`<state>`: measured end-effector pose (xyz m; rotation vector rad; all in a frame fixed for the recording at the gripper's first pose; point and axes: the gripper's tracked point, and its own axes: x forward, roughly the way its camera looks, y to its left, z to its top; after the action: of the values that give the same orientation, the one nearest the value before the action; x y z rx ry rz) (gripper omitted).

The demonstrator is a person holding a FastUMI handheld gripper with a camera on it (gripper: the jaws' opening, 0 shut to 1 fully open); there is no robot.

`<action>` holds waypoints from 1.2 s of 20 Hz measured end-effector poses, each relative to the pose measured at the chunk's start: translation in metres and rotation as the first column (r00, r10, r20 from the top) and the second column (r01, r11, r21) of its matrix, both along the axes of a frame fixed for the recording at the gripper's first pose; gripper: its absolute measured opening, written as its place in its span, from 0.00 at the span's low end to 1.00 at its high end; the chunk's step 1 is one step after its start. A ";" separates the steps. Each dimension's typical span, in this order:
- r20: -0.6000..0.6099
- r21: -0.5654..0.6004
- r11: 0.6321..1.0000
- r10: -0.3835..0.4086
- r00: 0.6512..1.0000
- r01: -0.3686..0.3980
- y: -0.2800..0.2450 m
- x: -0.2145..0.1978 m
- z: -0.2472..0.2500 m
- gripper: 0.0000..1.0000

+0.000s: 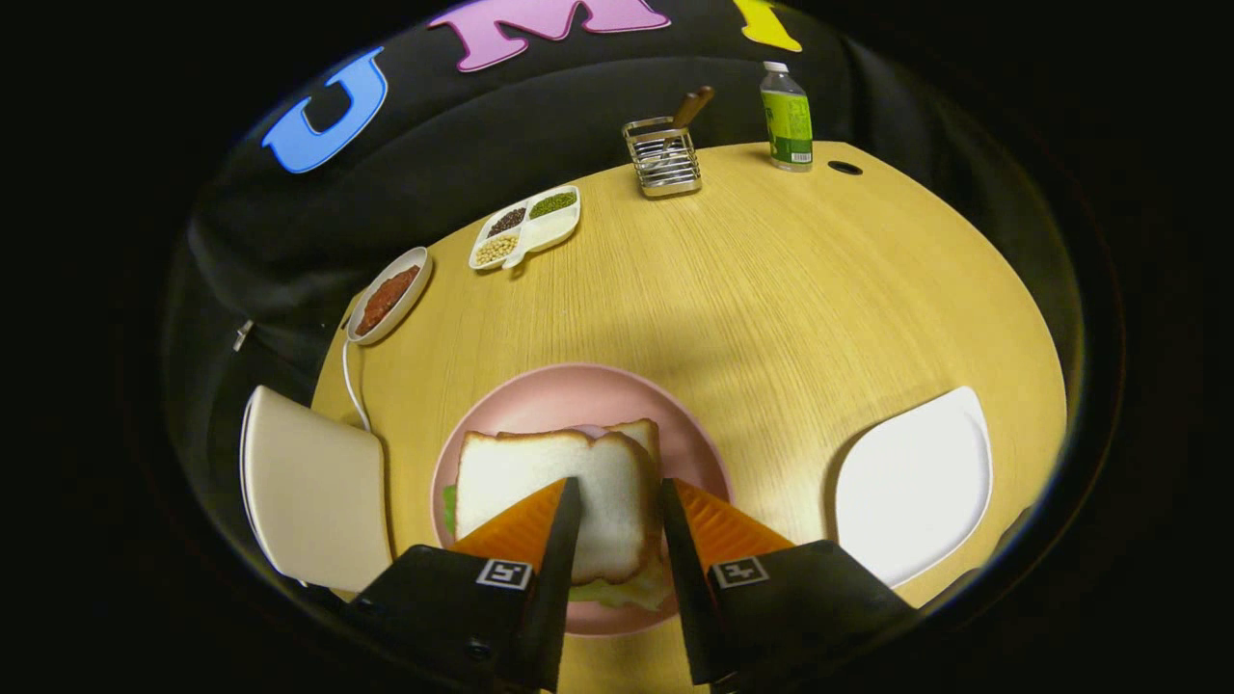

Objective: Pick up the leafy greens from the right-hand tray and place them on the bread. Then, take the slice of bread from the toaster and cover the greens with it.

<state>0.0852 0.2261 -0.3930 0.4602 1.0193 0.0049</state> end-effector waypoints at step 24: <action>0.324 0.016 1.000 0.013 0.946 -0.019 -0.068 -0.002 0.144 0.99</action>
<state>0.0833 0.1578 -0.2493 0.4514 0.6992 0.1026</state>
